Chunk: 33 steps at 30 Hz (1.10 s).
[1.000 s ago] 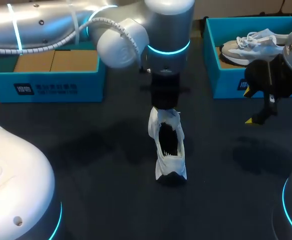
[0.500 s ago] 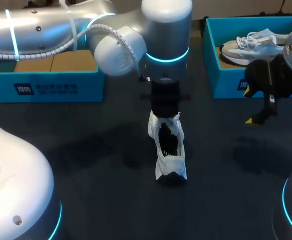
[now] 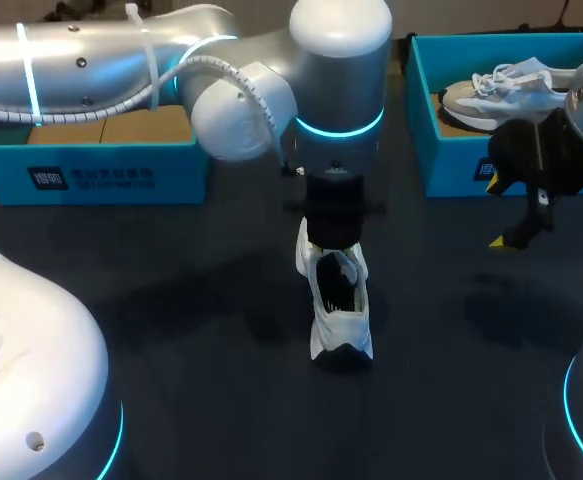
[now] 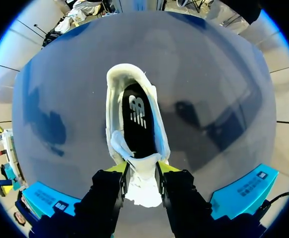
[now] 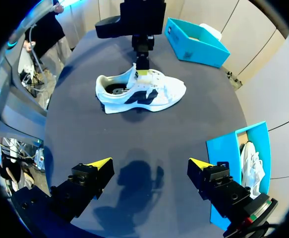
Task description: Take the shoe out of the shoebox, open the shoe tongue, remove and reinsert the insole, then place the shoe into the shoebox
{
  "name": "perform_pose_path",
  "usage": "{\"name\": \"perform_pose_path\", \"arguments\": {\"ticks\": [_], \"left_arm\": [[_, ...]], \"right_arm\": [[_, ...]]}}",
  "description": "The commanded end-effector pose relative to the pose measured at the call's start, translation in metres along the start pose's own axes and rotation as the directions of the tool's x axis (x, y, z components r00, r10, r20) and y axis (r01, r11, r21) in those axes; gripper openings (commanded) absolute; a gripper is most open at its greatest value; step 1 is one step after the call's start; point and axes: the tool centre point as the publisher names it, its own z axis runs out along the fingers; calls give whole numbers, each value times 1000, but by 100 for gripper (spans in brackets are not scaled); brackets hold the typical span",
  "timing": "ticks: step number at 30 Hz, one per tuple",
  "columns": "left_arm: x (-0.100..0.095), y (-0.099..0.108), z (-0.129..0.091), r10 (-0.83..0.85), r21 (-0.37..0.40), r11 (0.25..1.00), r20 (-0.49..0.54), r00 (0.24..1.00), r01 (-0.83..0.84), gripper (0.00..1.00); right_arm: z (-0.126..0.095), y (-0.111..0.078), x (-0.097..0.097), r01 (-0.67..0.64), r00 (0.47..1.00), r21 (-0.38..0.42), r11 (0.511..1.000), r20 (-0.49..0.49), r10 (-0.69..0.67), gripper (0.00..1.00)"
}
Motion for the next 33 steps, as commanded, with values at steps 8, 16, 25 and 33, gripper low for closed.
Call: {"name": "perform_pose_path", "arguments": {"ticks": [8, 16, 25, 33], "left_arm": [[0, -16, 10, -9, 7, 1000, -7, 1000, 9, 28], [-2, -31, 15, -39, 4, 999, -11, 999, 39, 25], [2, -31, 12, -77, 20, 997, -22, 997, 78, 28], [-10, -4, 0, -69, -36, 997, 2, 998, 69, 27]], "right_arm": [[1, 0, 1, 0, 1000, 1, 1000, 1, 0, 100], [1, 0, 1, 0, 1000, 1, 1000, 1, 0, 100], [1, 0, 1, 0, 1000, 1, 1000, 1, 0, 100], [1, 0, 1, 0, 1000, 1, 1000, 1, 0, 100]]}}
